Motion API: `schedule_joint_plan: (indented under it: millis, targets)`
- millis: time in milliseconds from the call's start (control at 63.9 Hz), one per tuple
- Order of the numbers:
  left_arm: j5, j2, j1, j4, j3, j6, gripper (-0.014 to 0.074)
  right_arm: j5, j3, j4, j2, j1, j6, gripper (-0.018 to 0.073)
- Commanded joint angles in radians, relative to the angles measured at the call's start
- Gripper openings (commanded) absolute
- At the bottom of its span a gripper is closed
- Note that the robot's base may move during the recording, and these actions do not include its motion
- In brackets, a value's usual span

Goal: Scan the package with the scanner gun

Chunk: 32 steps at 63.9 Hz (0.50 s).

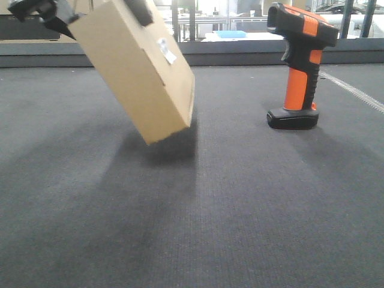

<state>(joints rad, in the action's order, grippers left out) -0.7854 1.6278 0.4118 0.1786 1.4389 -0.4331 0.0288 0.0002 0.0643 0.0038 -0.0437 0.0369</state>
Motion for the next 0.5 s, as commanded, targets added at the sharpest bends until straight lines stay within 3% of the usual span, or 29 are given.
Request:
schedule_joint_plan:
  millis: [0, 235, 485]
  targets:
    - [0.023, 0.001, 0.014, -0.003, -0.010, -0.013, -0.0111, -0.020, 0.000, 0.003, -0.004, -0.005, 0.004, -0.0167]
    - [-0.025, 0.001, 0.014, -0.047, -0.014, -0.013, -0.0111, -0.020, 0.000, 0.003, -0.004, -0.005, 0.004, -0.0167]
    - [0.011, 0.001, 0.012, -0.047, -0.014, -0.013, -0.0111, -0.080, -0.017, -0.012, -0.004, -0.004, 0.004, -0.0167]
